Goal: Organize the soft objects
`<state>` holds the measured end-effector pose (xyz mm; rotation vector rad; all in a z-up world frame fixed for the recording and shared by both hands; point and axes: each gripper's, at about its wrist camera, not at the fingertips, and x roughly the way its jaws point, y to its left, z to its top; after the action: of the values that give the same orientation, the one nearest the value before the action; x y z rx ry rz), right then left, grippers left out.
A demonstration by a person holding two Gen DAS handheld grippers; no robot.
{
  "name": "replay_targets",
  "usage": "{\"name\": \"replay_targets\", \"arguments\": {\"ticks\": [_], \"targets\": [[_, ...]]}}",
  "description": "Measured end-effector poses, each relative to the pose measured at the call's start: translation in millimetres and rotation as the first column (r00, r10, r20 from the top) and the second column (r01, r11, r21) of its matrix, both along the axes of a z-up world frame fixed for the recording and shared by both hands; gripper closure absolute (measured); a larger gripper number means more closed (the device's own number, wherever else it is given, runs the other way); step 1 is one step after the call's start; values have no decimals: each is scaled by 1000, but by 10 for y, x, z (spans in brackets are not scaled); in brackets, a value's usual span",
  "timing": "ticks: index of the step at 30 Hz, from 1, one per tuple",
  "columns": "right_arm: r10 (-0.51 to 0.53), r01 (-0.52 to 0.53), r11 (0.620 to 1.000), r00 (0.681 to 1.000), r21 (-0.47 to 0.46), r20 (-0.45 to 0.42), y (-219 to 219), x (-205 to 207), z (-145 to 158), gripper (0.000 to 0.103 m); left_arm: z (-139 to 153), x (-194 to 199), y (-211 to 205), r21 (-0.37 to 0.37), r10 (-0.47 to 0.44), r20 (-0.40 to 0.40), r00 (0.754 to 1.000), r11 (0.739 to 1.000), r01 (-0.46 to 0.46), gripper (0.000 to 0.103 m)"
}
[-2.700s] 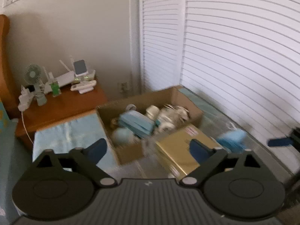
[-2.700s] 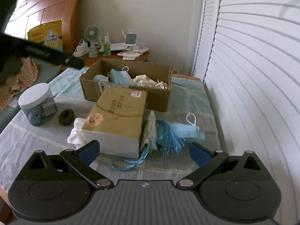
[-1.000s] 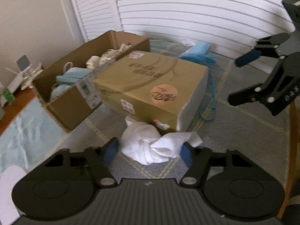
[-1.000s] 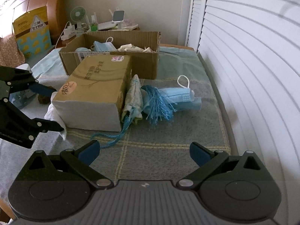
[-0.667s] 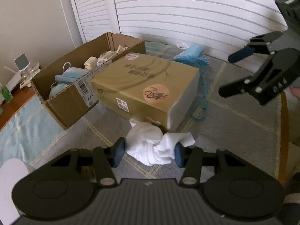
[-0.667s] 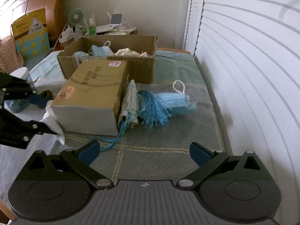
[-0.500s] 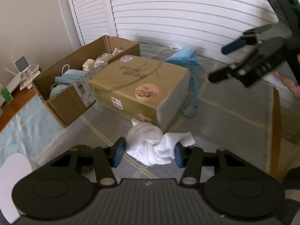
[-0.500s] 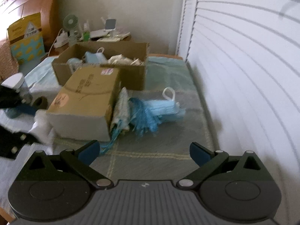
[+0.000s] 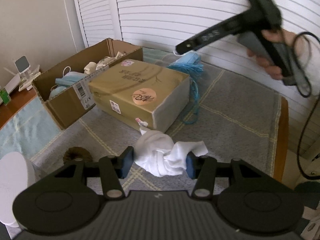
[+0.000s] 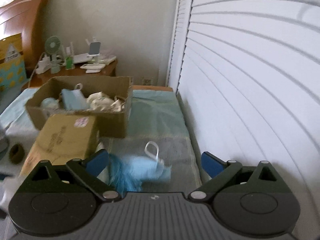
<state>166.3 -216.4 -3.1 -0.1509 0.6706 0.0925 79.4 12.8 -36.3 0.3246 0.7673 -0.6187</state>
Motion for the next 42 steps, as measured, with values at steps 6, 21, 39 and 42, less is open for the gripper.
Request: {"name": "replay_targets", "arguments": {"ticks": [6, 21, 39, 42], "targets": [[-30, 31, 999, 998, 14, -53, -27, 200, -188, 15, -33, 38, 17, -2, 0, -15, 1000, 1000, 0, 52], [16, -15, 1000, 994, 9, -110, -91, -83, -379, 16, -56, 54, 14, -9, -9, -23, 1000, 1000, 8, 52], [101, -94, 990, 993, 108, -68, -66, -4, -349, 53, -118, 100, 13, -2, -1, -50, 999, 1000, 1, 52], [86, -80, 991, 995, 110, -48, -93, -45, -288, 59, -115, 97, 13, -4, 1, -48, 999, 1000, -1, 52]]}}
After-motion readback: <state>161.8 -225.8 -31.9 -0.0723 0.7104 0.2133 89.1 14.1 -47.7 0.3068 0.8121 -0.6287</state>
